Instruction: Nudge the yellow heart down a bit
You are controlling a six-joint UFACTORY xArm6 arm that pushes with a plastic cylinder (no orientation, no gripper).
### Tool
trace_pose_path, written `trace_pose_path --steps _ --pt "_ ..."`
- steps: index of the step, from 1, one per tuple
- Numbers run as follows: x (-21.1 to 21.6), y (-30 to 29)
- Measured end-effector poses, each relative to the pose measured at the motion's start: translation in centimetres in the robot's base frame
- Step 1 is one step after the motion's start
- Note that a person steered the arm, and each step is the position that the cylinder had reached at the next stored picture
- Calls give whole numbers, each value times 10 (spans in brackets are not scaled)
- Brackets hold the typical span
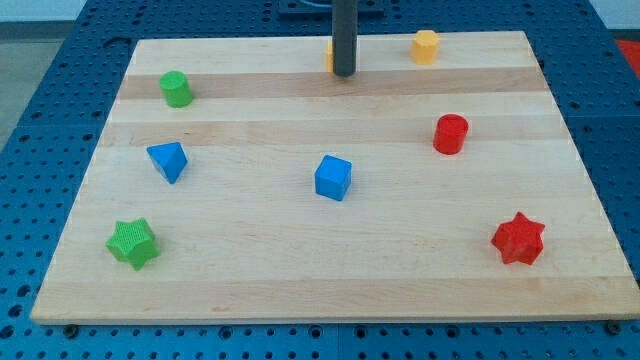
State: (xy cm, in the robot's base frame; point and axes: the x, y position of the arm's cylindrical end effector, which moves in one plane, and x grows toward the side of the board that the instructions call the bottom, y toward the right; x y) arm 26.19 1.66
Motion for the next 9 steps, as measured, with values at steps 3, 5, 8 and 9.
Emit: trace_pose_path --steps 3,5,8,9 --pt "39 7" --pt "13 18" --pt "-51 45" --pt "-70 45"
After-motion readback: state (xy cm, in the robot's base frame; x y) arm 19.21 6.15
